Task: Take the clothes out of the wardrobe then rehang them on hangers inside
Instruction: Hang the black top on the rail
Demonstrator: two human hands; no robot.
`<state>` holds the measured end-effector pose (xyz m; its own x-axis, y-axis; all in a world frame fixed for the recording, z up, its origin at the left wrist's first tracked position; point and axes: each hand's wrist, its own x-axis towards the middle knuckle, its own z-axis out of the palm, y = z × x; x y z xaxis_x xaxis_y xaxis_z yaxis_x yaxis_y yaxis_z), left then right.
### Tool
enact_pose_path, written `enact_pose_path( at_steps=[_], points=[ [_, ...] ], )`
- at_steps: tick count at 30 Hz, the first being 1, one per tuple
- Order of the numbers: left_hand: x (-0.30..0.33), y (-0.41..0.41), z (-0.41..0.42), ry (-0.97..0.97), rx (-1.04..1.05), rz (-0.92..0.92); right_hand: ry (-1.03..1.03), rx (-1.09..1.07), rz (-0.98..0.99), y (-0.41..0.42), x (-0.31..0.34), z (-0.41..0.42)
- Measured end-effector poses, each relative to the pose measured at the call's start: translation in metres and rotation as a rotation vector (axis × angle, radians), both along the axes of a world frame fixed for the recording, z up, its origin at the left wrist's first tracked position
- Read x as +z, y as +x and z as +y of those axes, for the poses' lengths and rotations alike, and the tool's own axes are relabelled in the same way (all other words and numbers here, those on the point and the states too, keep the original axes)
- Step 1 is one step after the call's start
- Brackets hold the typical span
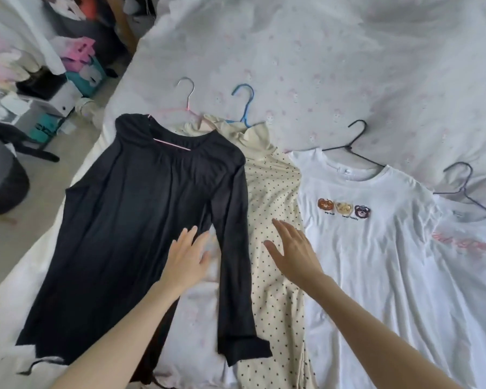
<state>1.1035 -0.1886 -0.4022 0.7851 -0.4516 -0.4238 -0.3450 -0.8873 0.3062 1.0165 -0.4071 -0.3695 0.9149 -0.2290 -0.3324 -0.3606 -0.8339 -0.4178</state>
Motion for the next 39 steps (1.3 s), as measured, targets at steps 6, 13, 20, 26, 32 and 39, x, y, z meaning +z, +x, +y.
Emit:
enact_pose_path(
  at_steps=[6, 13, 20, 26, 32, 39],
  points=[
    [-0.059, 0.096, 0.051, 0.261, -0.037, 0.056, 0.023, 0.019, 0.027, 0.126, -0.037, 0.016],
    [-0.114, 0.112, 0.083, 0.193, 0.042, 0.282, -0.121, 0.081, -0.014, 0.245, -0.070, 0.022],
    [-0.128, 0.118, 0.080, 0.179, 0.053, 0.343, -0.337, -0.057, 0.005, 0.306, -0.080, 0.024],
    [-0.129, 0.121, 0.080, 0.155, 0.053, 0.372, -0.258, -0.128, 0.035, 0.317, -0.086, 0.021],
    [-0.116, 0.134, 0.084, 0.100, 0.096, 0.466, 0.039, -0.273, -0.148, 0.291, -0.071, 0.028],
    [-0.037, 0.121, 0.059, -0.310, 0.252, 0.311, -0.037, -0.363, -0.243, 0.208, -0.008, 0.013]
  ],
)
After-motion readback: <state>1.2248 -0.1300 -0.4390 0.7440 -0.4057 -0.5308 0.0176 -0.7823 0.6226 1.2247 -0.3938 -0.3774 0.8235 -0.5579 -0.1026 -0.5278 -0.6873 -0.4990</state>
